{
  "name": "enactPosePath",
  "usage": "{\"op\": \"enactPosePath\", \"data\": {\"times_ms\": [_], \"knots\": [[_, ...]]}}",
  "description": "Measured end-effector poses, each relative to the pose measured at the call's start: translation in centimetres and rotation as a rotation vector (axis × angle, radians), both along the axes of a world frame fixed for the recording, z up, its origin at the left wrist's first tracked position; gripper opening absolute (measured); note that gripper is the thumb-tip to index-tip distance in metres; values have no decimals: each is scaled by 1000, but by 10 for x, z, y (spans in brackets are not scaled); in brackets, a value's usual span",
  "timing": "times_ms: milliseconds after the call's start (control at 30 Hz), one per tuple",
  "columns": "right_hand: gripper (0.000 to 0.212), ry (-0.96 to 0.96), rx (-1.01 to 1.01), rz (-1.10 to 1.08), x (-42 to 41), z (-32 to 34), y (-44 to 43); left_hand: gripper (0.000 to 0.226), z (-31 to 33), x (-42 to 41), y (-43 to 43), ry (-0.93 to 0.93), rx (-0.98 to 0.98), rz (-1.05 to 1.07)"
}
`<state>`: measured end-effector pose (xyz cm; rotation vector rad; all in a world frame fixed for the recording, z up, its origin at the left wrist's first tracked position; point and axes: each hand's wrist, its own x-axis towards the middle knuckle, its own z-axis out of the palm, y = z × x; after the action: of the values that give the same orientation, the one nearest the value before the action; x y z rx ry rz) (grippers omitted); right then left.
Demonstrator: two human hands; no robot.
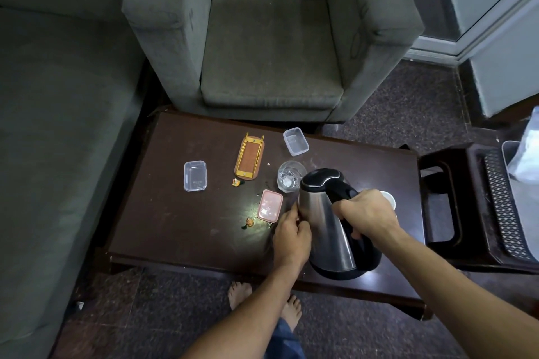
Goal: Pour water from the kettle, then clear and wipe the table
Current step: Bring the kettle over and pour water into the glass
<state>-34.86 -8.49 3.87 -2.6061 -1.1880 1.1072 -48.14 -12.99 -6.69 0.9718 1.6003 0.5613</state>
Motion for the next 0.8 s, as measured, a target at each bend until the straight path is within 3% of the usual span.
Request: {"op": "enactPosePath", "data": {"times_ms": [800], "knots": [[21,4,15,-12,-5,11,-6,54,5,1,-4,-1,4,-9]]}}
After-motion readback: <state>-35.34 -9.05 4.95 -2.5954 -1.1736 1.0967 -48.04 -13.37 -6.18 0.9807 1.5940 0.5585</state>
